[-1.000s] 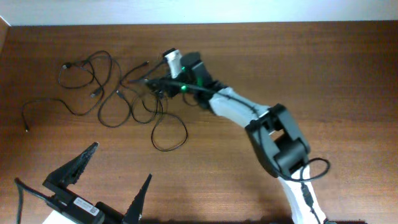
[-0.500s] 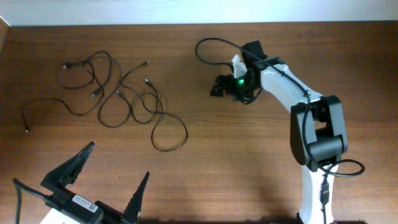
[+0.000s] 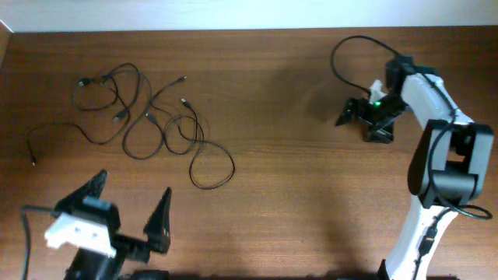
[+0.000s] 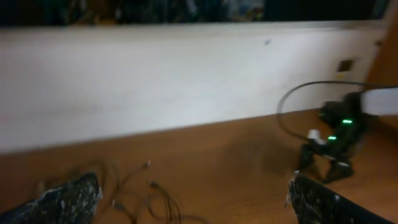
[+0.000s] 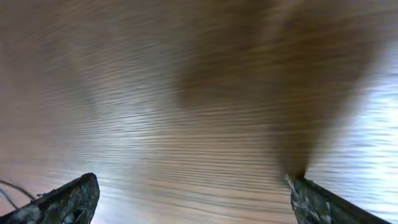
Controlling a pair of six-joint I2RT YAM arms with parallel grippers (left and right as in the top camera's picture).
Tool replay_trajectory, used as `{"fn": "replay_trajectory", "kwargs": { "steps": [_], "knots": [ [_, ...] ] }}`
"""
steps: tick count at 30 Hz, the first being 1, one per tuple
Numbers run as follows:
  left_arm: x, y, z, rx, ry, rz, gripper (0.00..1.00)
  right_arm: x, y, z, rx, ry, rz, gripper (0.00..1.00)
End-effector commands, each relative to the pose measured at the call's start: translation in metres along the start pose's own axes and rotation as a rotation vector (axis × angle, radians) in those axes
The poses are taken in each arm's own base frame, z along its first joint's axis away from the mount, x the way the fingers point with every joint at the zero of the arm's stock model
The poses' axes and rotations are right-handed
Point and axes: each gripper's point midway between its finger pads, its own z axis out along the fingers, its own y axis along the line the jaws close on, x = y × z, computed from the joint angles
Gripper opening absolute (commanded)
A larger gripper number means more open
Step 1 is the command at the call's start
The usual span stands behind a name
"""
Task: Untangle cables
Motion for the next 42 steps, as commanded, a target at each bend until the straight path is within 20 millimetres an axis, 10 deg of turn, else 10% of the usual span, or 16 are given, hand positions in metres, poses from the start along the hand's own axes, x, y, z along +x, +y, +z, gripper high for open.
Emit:
{"fn": "replay_trajectory", "kwargs": {
  "steps": [1, 14, 42],
  "knots": [
    [0.033, 0.033, 0.02, -0.169, 0.094, -0.162, 0.99, 0.005, -0.028, 0.007, 0.103, 0.014, 0.009, 0.99],
    [0.189, 0.056, 0.081, -0.306, 0.552, -0.408, 0.99, 0.013, -0.033, 0.015, 0.164, 0.041, -0.09, 0.98],
    [0.315, 0.064, 0.115, -0.387, 1.13, -0.451, 0.99, 0.013, -0.033, 0.015, 0.164, 0.041, -0.09, 0.99]
  ]
}}
